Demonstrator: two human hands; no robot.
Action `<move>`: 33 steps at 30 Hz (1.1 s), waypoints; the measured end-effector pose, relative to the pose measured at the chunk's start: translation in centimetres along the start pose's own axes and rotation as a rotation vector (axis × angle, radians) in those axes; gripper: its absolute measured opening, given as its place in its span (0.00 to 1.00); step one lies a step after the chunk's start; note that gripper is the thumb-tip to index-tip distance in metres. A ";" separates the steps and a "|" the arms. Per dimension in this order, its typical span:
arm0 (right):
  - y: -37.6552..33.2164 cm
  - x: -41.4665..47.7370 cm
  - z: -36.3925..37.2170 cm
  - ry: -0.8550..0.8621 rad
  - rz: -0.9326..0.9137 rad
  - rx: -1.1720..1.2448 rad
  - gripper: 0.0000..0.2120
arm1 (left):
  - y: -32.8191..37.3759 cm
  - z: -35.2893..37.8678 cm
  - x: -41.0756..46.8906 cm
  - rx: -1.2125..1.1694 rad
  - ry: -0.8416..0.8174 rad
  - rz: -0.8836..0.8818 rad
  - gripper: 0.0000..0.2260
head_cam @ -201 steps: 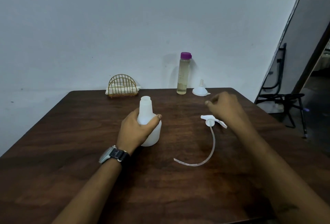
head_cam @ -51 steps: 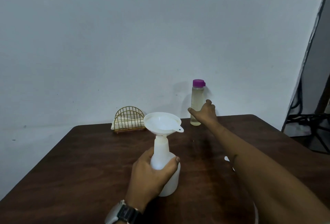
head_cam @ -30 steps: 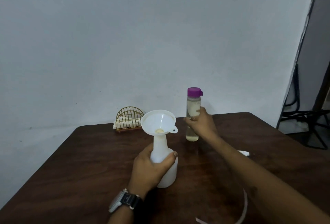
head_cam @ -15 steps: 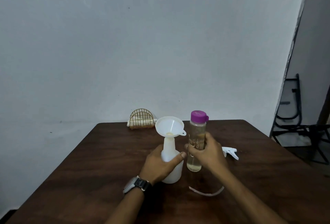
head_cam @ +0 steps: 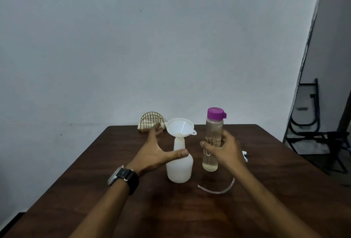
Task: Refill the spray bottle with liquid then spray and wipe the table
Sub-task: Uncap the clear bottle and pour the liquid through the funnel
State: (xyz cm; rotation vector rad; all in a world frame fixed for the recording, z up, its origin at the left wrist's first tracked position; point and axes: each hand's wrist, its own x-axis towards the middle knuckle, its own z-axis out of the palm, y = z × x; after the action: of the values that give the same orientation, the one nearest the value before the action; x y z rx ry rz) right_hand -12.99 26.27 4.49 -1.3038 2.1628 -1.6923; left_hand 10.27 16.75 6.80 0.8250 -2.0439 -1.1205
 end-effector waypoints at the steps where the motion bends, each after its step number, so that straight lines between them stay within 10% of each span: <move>1: -0.4 -0.4 -0.4 0.006 -0.010 0.001 0.20 | 0.6 -0.2 -0.4 -0.028 0.056 0.037 0.66; 9: -4.4 -4.8 -5.0 -0.035 -0.114 -0.026 0.19 | 8.6 -1.7 -1.4 0.043 0.349 0.497 0.15; 21: -10.0 -9.5 -6.5 -0.303 -0.195 0.157 0.15 | 15.7 0.6 -1.9 -0.390 -0.310 0.369 0.18; 33: -9.6 -10.1 -4.9 -0.298 -0.136 0.247 0.13 | 14.0 1.7 -1.9 -0.418 0.011 0.321 0.11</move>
State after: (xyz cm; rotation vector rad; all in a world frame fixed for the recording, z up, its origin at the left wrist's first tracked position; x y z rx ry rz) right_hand -4.07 36.51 10.30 -1.5434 1.6799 -1.6239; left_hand 7.06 25.09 17.92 0.2840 -1.7614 -1.2851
